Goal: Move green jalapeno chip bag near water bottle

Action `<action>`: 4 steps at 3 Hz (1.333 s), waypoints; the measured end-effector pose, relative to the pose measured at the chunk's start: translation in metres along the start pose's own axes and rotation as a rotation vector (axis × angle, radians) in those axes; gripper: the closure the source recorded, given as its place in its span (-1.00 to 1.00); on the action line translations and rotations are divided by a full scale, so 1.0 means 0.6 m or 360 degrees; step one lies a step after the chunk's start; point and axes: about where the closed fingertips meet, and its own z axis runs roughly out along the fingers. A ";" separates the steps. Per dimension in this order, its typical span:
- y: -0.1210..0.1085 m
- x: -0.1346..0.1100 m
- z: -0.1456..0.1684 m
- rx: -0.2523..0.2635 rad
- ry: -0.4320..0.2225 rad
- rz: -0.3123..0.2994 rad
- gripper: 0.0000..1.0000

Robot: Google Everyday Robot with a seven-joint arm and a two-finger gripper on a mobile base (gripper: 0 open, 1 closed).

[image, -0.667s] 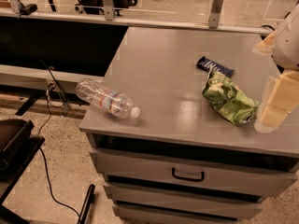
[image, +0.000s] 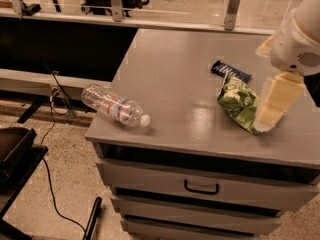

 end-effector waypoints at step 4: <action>-0.126 0.041 0.196 -0.0125 0.0066 0.0293 -0.19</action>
Offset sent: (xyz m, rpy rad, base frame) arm 0.1339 -0.0060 -0.1051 0.0643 0.0811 -0.1316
